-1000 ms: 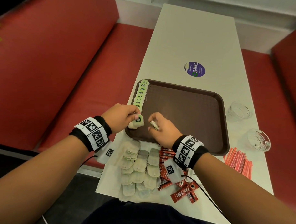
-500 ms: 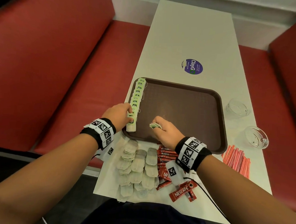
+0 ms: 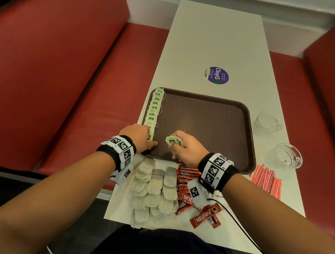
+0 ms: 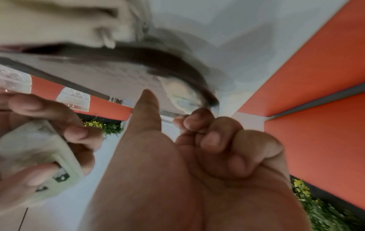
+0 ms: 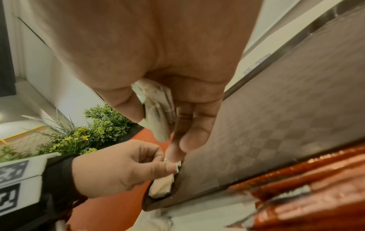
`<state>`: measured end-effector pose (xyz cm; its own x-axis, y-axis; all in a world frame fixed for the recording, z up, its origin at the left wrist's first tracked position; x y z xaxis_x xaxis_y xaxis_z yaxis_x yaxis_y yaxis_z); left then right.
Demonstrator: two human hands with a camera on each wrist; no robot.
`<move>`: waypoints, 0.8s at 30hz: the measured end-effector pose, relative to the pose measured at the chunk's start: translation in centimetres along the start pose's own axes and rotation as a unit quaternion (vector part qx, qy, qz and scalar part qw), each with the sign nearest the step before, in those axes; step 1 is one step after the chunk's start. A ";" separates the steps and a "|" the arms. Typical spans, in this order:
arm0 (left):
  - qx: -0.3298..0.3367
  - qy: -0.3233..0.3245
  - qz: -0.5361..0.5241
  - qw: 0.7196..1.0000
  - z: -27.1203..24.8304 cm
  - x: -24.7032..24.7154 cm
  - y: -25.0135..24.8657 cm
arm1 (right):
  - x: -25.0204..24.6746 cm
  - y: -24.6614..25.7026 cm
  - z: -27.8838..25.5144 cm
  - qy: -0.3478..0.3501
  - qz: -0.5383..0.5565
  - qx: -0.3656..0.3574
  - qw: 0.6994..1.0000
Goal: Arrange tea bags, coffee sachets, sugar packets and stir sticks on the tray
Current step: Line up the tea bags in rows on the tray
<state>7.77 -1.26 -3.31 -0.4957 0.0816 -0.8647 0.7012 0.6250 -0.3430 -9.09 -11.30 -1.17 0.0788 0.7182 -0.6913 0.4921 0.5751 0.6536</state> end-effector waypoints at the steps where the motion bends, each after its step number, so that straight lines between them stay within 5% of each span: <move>1: 0.015 -0.012 -0.031 0.999 -0.1 -0.3 -0.1 | -0.1 0.0 0.0 -0.007 -0.006 -0.007 1.000; 7: 0.197 -0.036 -0.316 0.927 -3.0 -2.8 -2.7 | -0.2 -0.2 0.3 -0.041 -0.018 -0.041 0.998; 11: 0.261 -0.043 -0.270 0.926 -3.8 -3.2 -3.8 | -0.1 0.0 0.4 -0.043 -0.028 -0.049 0.998; 18: 0.265 -0.048 -0.290 0.918 -3.8 -3.3 -3.5 | -0.4 0.3 0.4 -0.048 -0.062 -0.056 0.995; 22: 0.207 -0.057 -0.371 0.903 -2.8 -3.4 -1.4 | -0.4 0.0 -0.2 -0.045 -0.020 -0.035 0.998; 24: 0.177 -0.062 -0.352 0.917 -2.2 -3.5 -0.3 | -0.4 -0.4 -0.4 -0.043 -0.004 -0.027 0.999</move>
<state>8.19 -0.07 0.66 -0.8427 -0.3476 -0.4111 0.3637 0.1954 -0.9108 -9.69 -11.63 -1.01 0.1514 0.6788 -0.7186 0.4448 0.6024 0.6627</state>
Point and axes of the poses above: each hand's wrist, its own z-axis towards the middle knuckle, its own x-axis out of the palm, y = z × x, the point moved 3 cm from there along z, towards the middle knuckle, and after that the axes turned 14 degrees about -z, right-handed, at the moved point
